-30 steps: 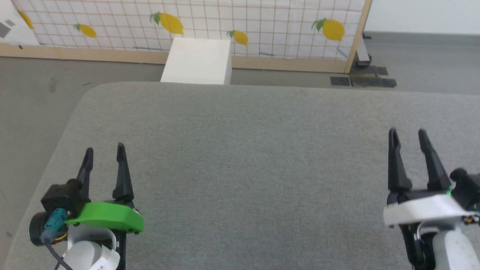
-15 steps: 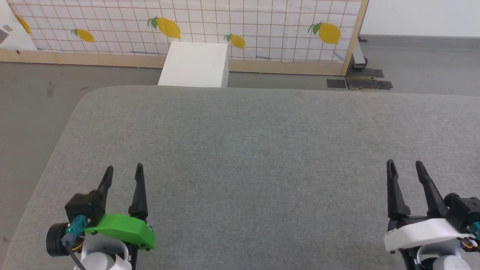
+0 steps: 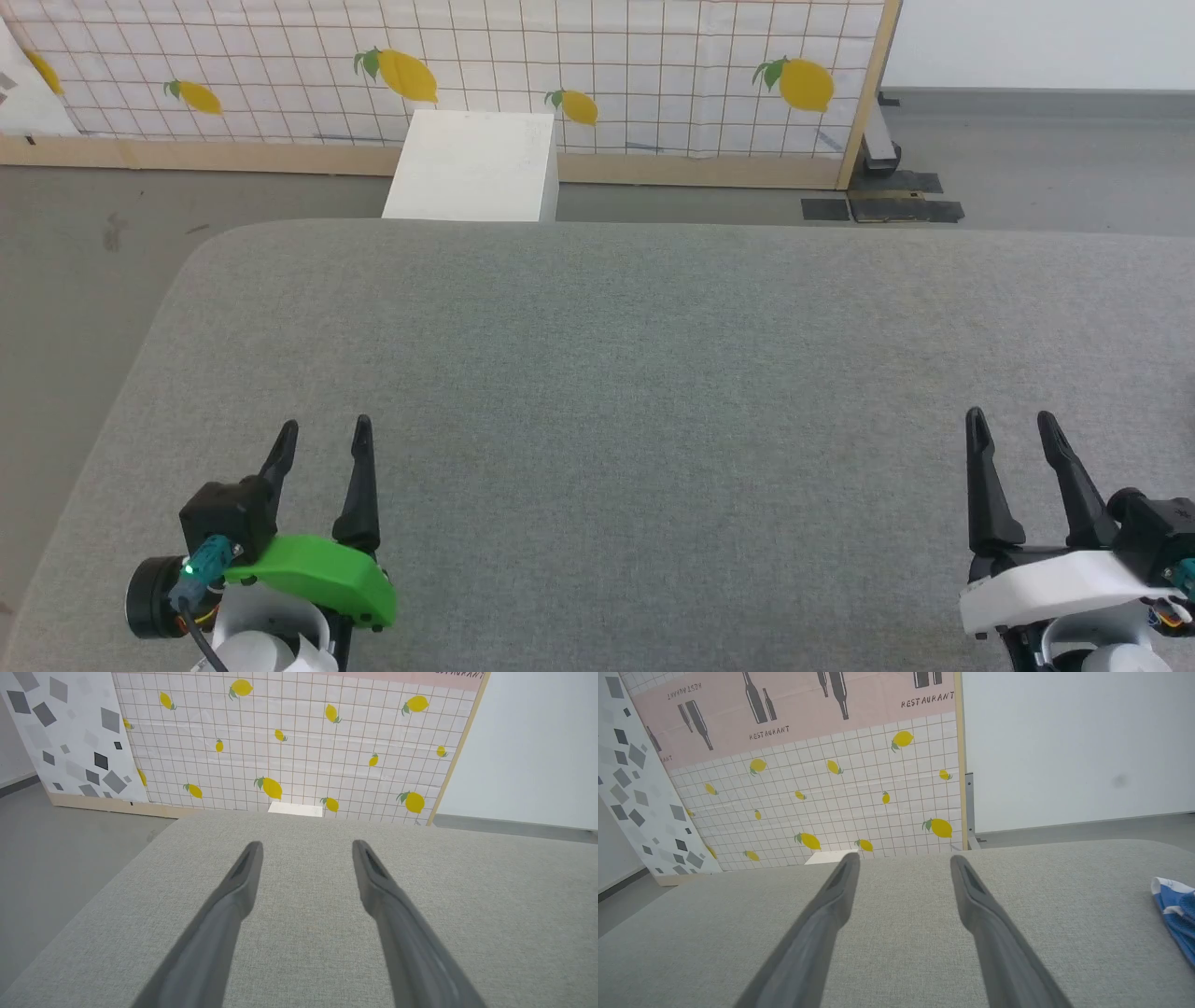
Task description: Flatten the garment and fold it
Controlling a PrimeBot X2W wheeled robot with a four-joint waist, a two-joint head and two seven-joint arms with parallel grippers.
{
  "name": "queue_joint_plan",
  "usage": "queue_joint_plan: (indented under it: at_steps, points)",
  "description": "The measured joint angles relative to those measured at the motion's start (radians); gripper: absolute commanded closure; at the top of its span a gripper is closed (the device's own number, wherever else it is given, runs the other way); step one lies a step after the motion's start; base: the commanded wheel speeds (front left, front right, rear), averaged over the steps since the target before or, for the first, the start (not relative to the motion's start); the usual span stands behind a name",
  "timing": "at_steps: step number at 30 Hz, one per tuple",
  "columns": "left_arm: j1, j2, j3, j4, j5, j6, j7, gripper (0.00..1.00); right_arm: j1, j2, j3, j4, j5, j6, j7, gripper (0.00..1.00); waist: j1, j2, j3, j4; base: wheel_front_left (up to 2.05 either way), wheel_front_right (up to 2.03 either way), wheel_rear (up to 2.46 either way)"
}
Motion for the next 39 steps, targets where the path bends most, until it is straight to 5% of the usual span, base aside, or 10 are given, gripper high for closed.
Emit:
queue_joint_plan:
  at_steps: [29,30,39]
  points:
    - [-0.008,-0.001,-0.007,0.031,-0.012,-0.001,-0.018,0.00,-0.001,0.000,0.003,0.005,0.001,0.000,0.007,0.00,0.0001,0.0000,0.007,-0.005,0.00,0.00,0.00]
    - [-0.008,-0.001,-0.008,0.031,-0.012,-0.001,-0.018,1.00,-0.001,0.000,0.004,0.005,0.001,0.000,0.007,1.00,0.0001,0.0000,0.007,-0.006,0.00,0.00,0.00]
    - [-0.007,-0.006,-0.002,0.028,-0.003,-0.001,-0.010,1.00,0.000,-0.001,0.005,0.004,-0.001,0.000,0.010,1.00,0.0001,0.0000,0.006,-0.007,0.00,0.00,0.00]
